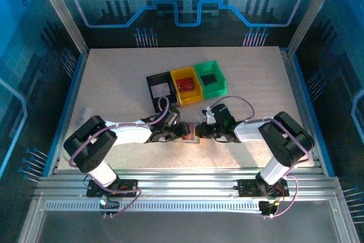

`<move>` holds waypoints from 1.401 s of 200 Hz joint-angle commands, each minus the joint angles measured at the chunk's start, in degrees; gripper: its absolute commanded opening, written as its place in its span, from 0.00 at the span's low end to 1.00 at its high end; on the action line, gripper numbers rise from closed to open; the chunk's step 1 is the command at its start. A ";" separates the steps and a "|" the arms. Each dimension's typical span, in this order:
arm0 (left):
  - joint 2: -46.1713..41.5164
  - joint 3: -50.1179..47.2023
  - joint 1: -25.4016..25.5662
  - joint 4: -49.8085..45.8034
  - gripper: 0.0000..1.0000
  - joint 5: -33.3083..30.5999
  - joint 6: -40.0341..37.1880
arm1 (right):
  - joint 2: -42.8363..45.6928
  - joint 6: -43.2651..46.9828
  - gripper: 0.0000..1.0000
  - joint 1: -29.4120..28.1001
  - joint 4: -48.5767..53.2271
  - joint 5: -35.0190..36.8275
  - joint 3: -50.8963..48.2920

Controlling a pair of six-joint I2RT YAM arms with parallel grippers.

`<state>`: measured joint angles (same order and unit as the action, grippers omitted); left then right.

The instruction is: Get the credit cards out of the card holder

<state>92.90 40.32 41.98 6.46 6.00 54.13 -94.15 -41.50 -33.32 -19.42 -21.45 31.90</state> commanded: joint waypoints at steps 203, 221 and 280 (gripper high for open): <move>-8.09 -4.83 -0.73 -2.64 0.00 -6.12 -0.79 | -2.11 -0.69 0.00 -0.32 0.00 0.51 -2.72; -8.95 -5.71 -1.20 -2.68 0.00 -6.26 -0.84 | -2.23 -0.68 0.00 -0.27 -0.16 0.45 -2.66; -12.68 -7.91 -2.26 -1.52 0.00 -6.70 -0.98 | -1.23 -0.08 0.00 -0.25 0.60 0.53 -2.67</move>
<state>83.00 34.15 40.84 6.33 1.72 54.02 -94.96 -42.24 -33.36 -23.20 -22.13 30.74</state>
